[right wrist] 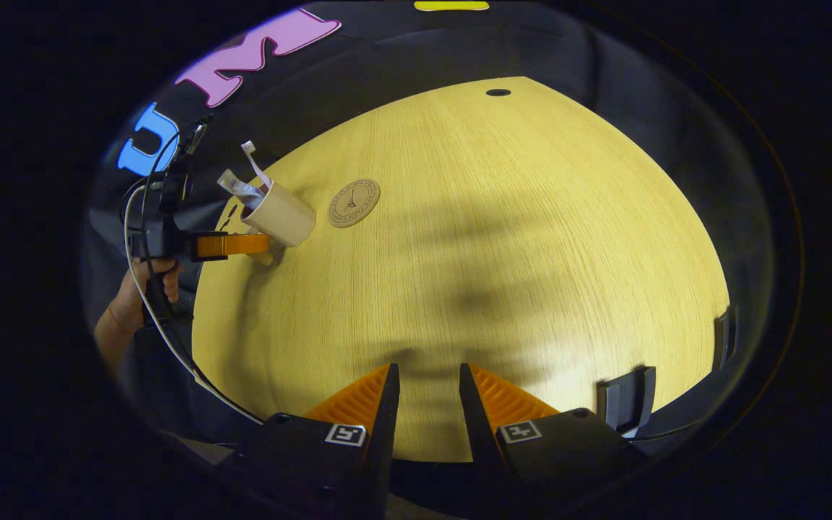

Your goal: Put the toothbrush and toothpaste on the desktop into the cup, then pick up the cup and place it on the coaster on the desktop.

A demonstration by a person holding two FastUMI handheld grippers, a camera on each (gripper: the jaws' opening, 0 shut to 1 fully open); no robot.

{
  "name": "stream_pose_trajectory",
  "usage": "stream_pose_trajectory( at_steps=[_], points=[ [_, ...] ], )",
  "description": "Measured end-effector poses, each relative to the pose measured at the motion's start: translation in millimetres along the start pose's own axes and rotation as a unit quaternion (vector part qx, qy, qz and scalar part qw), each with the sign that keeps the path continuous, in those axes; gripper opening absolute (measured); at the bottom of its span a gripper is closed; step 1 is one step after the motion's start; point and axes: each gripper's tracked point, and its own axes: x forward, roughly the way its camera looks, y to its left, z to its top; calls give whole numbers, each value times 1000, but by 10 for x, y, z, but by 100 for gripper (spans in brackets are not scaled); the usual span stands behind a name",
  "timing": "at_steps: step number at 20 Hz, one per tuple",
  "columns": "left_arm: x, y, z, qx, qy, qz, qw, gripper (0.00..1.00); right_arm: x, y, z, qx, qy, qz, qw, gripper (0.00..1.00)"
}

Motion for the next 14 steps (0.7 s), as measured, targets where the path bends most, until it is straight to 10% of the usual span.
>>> stream_pose_trajectory(
  at_steps=[14],
  points=[
    [-115, -53, -23, -28, -14, -5, 1000, 17, -25, -72, 40, 8, -6, -6, 1000, 52]
  ],
)
